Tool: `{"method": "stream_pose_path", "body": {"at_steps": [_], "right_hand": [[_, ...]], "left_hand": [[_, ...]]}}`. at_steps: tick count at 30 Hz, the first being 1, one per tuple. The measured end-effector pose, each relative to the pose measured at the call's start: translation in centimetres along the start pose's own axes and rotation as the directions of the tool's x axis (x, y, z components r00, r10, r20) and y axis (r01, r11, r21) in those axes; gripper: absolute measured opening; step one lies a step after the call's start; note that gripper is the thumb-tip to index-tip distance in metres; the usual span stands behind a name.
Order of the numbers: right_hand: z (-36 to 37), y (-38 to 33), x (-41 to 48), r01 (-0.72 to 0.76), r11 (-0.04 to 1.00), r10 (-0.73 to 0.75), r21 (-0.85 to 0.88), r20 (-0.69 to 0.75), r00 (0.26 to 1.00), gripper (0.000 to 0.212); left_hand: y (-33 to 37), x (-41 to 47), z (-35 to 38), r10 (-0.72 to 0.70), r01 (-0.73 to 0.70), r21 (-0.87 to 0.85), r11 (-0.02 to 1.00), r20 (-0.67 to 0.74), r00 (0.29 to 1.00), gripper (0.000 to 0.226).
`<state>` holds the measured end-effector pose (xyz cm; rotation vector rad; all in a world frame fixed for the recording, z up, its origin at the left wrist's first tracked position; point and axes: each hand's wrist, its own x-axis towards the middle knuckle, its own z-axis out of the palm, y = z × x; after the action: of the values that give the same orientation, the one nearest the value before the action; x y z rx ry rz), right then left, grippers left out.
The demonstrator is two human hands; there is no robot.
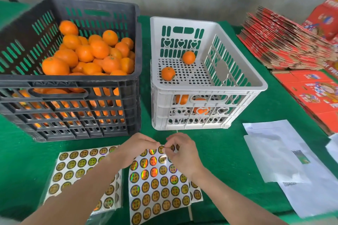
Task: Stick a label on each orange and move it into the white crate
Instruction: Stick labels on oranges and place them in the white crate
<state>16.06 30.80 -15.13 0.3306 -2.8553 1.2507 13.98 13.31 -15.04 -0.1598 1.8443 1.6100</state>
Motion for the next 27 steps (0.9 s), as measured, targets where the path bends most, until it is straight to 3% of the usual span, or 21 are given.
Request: {"method": "stream_pose_path", "body": {"at_steps": [3, 6, 8, 9, 11, 13, 14, 16, 18, 19, 21, 22, 24, 25, 27], "right_hand": [[0.0, -0.2, -0.8, 0.094, 0.995, -0.094, -0.029, -0.006, 0.996, 0.004], [-0.3, -0.2, -1.2, 0.098, 0.995, -0.098, 0.005, -0.013, 0.995, 0.004], [-1.0, -0.4, -1.2, 0.053, 0.996, -0.052, 0.069, -0.02, 0.998, 0.005], [-1.3, -0.7, -1.2, 0.038, 0.995, -0.037, 0.097, -0.02, 0.999, 0.006], [-2.2, -1.9, -1.0, 0.075, 0.985, -0.07, 0.154, -0.039, 0.997, 0.008], [-3.5, -3.8, -0.4, 0.209, 0.956, -0.189, 0.204, -0.113, 0.976, 0.007], [-4.2, -5.0, 0.1, 0.285, 0.931, -0.252, 0.228, -0.164, 0.954, 0.006], [-5.8, -7.4, 1.7, 0.403, 0.872, -0.34, 0.277, -0.248, 0.907, 0.005], [-6.8, -9.8, 4.2, 0.481, 0.826, -0.402, 0.294, -0.29, 0.869, 0.011], [-7.0, -11.0, 5.7, 0.506, 0.816, -0.43, 0.278, -0.293, 0.854, 0.014], [-6.7, -13.4, 9.2, 0.515, 0.824, -0.46, 0.236, -0.254, 0.851, 0.023], [-6.4, -14.4, 11.0, 0.507, 0.836, -0.466, 0.209, -0.216, 0.858, 0.028], [-5.4, -16.0, 14.3, 0.496, 0.857, -0.483, 0.141, -0.117, 0.868, 0.034], [-4.9, -16.5, 15.6, 0.488, 0.866, -0.483, 0.108, -0.065, 0.873, 0.036], [-3.8, -17.0, 17.6, 0.471, 0.881, -0.472, 0.048, 0.018, 0.881, 0.039]], "left_hand": [[-0.3, 0.5, 0.5, -0.026, 0.026, -0.003, 1.0, -0.057, 0.998, 0.022], [-0.9, 0.9, 1.2, 0.02, 0.012, 0.248, 0.969, -0.126, 0.992, 0.039], [-1.1, 1.1, 2.0, 0.086, -0.008, 0.477, 0.879, -0.141, 0.986, 0.051], [-1.3, 1.1, 2.5, 0.151, -0.055, 0.565, 0.823, -0.126, 0.98, 0.045], [-1.4, 0.5, 3.2, 0.289, -0.131, 0.742, 0.657, -0.088, 0.953, 0.009], [-1.7, -0.4, 3.5, 0.39, -0.157, 0.836, 0.525, -0.073, 0.918, 0.042], [-1.2, -1.3, 3.3, 0.479, -0.21, 0.832, 0.513, -0.074, 0.875, 0.05], [0.7, -3.6, 2.2, 0.725, -0.376, 0.803, 0.463, -0.098, 0.682, 0.044], [2.9, -5.7, 0.1, 0.918, -0.482, 0.816, 0.319, -0.141, 0.37, 0.031], [4.3, -6.8, -1.2, 0.957, -0.499, 0.825, 0.265, -0.16, 0.243, 0.027], [7.3, -8.6, -4.2, 0.973, -0.481, 0.846, 0.232, -0.21, 0.101, 0.018], [8.8, -9.1, -5.8, 0.964, -0.444, 0.857, 0.262, -0.254, 0.079, 0.015], [11.5, -8.9, -8.9, 0.927, -0.319, 0.87, 0.375, -0.356, 0.12, 0.013], [12.8, -8.3, -10.5, 0.898, -0.242, 0.867, 0.436, -0.404, 0.174, 0.016], [14.8, -6.4, -13.6, 0.789, -0.101, 0.819, 0.564, -0.5, 0.357, 0.023]]}}
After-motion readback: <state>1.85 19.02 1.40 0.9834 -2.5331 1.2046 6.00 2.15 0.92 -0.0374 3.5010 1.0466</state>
